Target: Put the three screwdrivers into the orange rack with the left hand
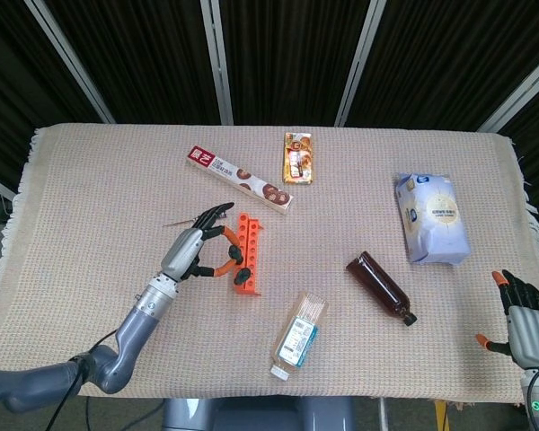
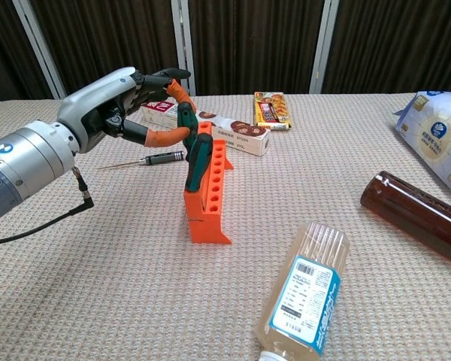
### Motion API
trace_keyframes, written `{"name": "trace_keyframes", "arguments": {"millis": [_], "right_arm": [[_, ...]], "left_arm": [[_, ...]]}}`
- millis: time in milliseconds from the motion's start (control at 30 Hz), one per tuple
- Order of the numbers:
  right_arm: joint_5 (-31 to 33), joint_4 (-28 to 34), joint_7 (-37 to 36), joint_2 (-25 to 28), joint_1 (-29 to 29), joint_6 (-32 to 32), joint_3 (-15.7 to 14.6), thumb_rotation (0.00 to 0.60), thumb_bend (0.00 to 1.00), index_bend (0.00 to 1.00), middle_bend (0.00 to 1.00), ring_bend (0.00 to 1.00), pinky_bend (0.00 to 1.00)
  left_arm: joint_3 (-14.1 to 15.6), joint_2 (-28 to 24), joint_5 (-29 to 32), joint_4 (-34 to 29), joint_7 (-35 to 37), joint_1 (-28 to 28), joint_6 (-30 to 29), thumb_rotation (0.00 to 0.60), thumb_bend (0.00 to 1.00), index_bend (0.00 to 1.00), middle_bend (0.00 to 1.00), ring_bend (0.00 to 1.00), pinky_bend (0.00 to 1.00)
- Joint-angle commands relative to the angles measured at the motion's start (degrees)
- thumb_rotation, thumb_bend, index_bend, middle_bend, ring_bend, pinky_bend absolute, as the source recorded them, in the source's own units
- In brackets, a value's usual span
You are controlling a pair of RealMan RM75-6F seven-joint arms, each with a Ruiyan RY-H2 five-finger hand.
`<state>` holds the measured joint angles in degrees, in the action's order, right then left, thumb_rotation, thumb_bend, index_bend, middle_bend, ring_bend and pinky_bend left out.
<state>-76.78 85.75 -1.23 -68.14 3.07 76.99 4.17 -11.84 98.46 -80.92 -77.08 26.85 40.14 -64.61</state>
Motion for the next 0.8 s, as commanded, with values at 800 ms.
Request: {"name": "trace_keyframes", "arguments": {"millis": [800], "right_arm": [[0.6,0.4,0.8,0.0,0.3,-0.4,0.1,0.600,0.00,0.00,0.00,0.00,0.00]], "left_arm": [[-0.2,1.1,0.9,1.5,1.2,-0.8,0.3,0.600,0.41,0.18,0.00,0.00,0.00]]}}
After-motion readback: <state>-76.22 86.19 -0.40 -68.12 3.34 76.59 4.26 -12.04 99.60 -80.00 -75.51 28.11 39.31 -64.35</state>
